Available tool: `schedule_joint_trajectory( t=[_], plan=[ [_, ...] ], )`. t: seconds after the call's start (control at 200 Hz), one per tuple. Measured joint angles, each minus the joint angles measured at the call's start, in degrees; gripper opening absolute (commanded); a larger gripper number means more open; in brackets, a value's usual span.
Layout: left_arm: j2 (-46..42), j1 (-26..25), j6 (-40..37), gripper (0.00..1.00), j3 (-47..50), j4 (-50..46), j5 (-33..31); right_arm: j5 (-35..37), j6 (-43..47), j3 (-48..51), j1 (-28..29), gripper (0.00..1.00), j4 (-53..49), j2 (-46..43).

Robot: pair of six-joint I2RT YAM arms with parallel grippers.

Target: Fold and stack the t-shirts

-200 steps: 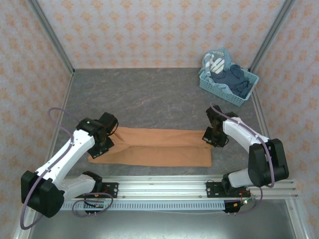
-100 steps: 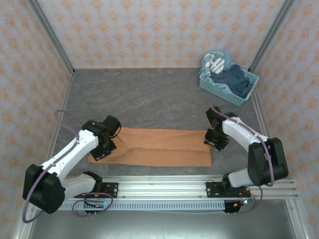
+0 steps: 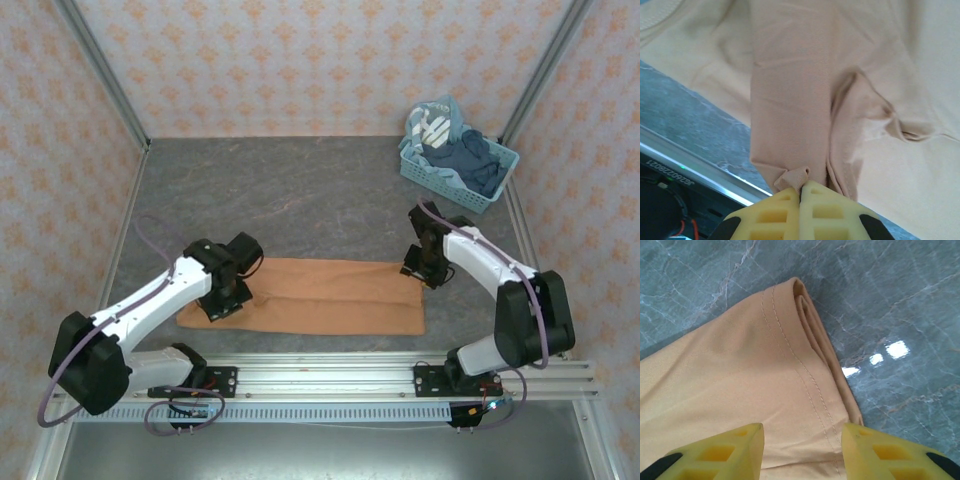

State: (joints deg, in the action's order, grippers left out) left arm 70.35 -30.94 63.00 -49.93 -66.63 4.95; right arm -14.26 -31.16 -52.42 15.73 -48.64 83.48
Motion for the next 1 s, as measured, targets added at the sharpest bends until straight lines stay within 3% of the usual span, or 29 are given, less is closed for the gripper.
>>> schedule_joint_trajectory(
  t=[0.555, 1.001],
  plan=[
    [4.1, -8.1, 4.9, 0.0, -3.5, 3.3, 1.2, -0.6, 1.6, -2.1, 0.0, 0.44, 0.0, 1.3],
    [5.0, -8.4, 3.4, 0.0, -0.9, 1.3, -2.5, -1.9, 1.7, -2.1, 0.0, 0.44, 0.0, 1.3]
  ],
)
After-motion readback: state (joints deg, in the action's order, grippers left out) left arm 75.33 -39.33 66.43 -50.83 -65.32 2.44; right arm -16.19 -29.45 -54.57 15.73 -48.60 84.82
